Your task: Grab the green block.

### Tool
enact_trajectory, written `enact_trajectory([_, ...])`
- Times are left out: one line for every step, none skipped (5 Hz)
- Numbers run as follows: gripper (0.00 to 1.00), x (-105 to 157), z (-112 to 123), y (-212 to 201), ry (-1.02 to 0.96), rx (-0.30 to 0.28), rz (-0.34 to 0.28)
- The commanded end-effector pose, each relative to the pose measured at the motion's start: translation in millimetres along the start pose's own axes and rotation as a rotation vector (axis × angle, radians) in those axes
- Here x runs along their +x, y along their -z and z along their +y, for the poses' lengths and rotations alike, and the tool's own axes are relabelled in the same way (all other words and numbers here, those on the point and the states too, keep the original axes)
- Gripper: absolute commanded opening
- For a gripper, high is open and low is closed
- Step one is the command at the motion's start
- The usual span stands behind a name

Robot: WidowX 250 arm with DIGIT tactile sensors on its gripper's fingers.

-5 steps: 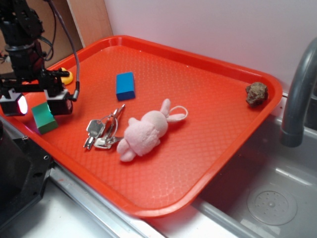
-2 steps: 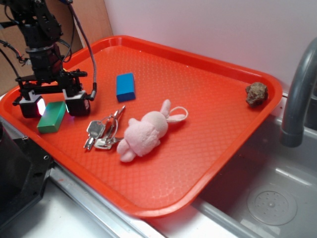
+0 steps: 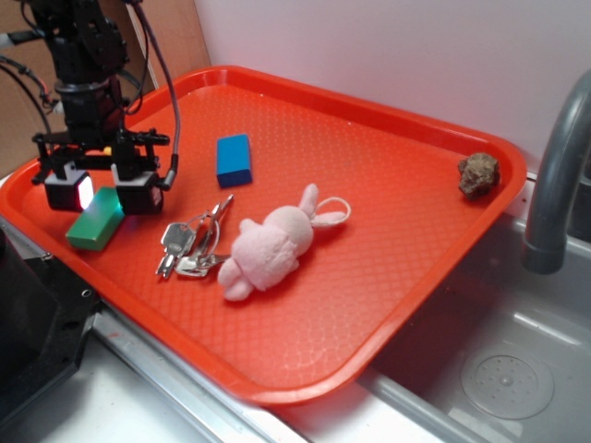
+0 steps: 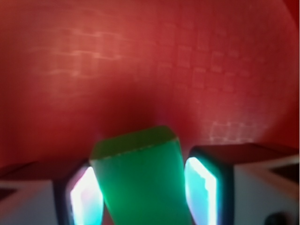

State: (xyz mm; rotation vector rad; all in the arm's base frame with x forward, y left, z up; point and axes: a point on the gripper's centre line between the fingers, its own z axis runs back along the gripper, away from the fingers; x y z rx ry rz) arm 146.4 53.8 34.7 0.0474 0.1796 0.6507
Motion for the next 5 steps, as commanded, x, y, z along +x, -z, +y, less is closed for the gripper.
enact_trajectory([0.00,3.1,8.7,-102.6,0.315,-0.081,-0.214])
enact_trajectory([0.00,4.7,14.9,-148.3,0.411,-0.101,-0.278])
enact_trajectory([0.00,5.3,17.1,-180.2,0.445,-0.058,-0.334])
enact_trajectory([0.00,-2.3,17.5,-202.2,0.467,-0.108,-0.340])
enact_trajectory([0.00,-11.5,18.9,-211.4,0.464,-0.128,-0.336])
